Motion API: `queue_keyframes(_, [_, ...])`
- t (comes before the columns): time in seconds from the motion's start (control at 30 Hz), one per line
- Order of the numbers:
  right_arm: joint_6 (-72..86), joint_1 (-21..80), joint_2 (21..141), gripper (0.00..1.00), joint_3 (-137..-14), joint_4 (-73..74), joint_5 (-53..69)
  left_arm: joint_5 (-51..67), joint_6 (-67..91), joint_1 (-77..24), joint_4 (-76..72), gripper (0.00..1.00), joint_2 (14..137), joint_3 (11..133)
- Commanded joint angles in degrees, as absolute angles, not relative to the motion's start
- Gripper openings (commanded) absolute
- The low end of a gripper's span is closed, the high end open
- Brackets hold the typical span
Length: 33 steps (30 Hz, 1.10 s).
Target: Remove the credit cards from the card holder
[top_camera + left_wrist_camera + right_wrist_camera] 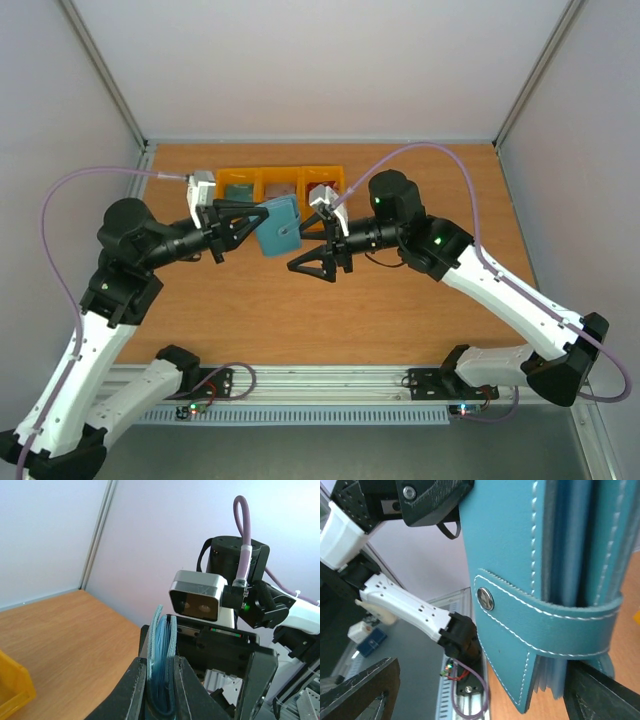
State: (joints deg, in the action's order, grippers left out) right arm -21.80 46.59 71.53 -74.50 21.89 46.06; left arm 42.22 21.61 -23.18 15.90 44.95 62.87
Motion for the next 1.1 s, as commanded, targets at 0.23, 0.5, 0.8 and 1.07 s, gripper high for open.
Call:
queue_keyframes(0.23, [-24.62, 42.20, 71.76, 0.81, -74.96, 20.16, 49.25, 49.05, 26.57, -23.47, 2.24, 0.00, 42.68, 59.85])
queue_keyframes(0.5, [-23.78, 42.82, 74.10, 0.54, -76.25, 18.54, 54.41, 48.39, 28.87, -23.47, -0.27, 0.00, 42.04, 57.84])
queue_keyframes(0.8, [-19.77, 42.93, 73.50, 0.01, -76.99, 14.23, 60.03, 45.52, 29.39, -23.47, 3.32, 0.11, 41.43, 54.40])
queue_keyframes(1.07, [-15.09, 42.97, 71.59, 0.01, -76.97, 7.98, 62.85, 49.63, 27.85, -23.56, -5.49, 0.50, 36.83, 47.65])
